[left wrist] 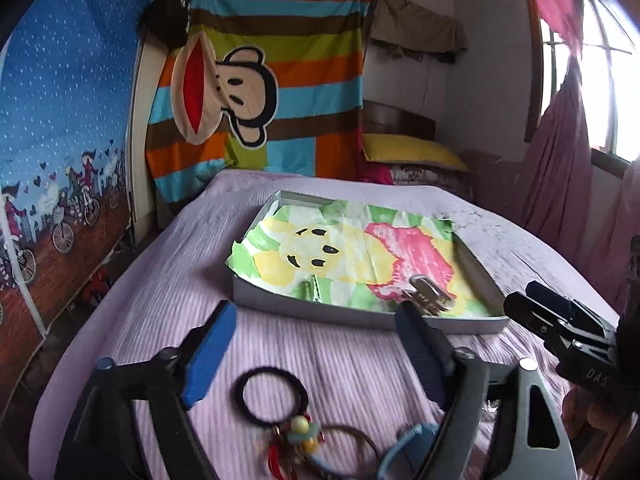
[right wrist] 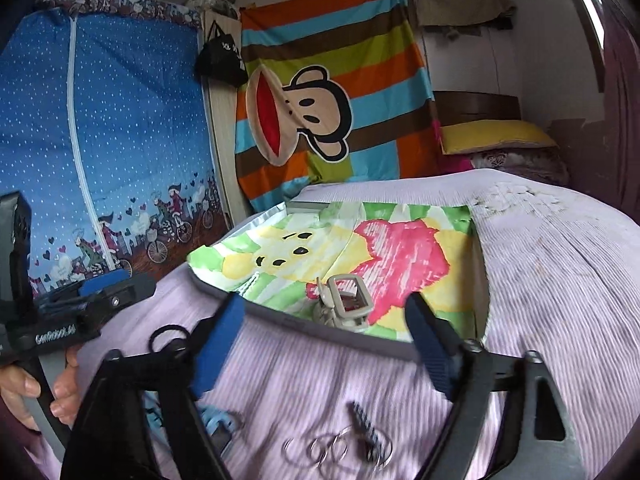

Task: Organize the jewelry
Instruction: 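Carry both held items over the tray and open both tools to drop them, then move the right tool toward the keyrings while the left tool approaches the blue smartwatch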

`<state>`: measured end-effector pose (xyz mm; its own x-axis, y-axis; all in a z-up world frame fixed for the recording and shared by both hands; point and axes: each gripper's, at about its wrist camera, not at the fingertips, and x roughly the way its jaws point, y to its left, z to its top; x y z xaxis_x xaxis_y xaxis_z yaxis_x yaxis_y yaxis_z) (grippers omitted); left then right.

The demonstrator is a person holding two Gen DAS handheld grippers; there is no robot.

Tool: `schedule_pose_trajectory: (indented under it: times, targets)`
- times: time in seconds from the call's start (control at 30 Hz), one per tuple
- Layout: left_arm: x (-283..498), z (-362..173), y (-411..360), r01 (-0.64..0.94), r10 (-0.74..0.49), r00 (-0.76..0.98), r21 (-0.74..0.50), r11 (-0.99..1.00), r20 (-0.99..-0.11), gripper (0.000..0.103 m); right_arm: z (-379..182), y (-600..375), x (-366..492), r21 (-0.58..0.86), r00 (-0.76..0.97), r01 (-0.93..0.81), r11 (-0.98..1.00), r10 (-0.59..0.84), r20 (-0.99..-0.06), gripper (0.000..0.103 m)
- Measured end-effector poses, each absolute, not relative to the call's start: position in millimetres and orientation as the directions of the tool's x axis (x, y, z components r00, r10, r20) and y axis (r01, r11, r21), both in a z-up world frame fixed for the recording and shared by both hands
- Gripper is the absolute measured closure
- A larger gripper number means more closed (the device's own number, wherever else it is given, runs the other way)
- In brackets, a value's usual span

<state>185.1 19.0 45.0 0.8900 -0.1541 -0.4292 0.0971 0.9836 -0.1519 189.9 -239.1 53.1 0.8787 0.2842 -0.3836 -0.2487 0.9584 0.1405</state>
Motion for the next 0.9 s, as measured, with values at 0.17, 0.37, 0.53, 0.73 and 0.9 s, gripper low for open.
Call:
schedule_pose_trajectory:
  times: [0.17, 0.37, 0.53, 0.73, 0.9]
  targets:
    - [153.2, 46.0, 14.5, 0.118, -0.158, 0.909, -0.125, 0.985, -0.385, 0.005, 55.6, -245.0, 164.9, 0.138, 0.888, -0.225, 0.965, 0.261, -0.379, 0.004]
    - [126.3, 43.0, 16.8, 0.123, -0.163, 0.919, -0.13, 0.984, -0.36, 0.0, 55.6, -254.3, 140.7, 0.128, 0.889, -0.222, 0.967, 0.254, -0.382, 0.002]
    - [114.1, 35.5, 18.1, 0.135, -0.172, 0.91, -0.124, 0.983, -0.378, 0.0, 48.9, -262.6, 128.6, 0.099, 0.867, -0.203, 0.974, 0.226, -0.444, 0.002]
    - [108.2, 17.5, 17.0, 0.158, -0.182, 0.874, -0.091, 0.983, -0.45, 0.0, 36.5, -265.7, 132.7, 0.043, 0.81, -0.19, 0.981, 0.181, -0.558, 0.002]
    - [105.9, -0.6, 15.0, 0.182, -0.206, 0.837, -0.096, 0.979, -0.507, 0.0, 22.1, -259.1, 144.2, 0.012, 0.75, -0.214, 0.977, 0.173, -0.639, 0.002]
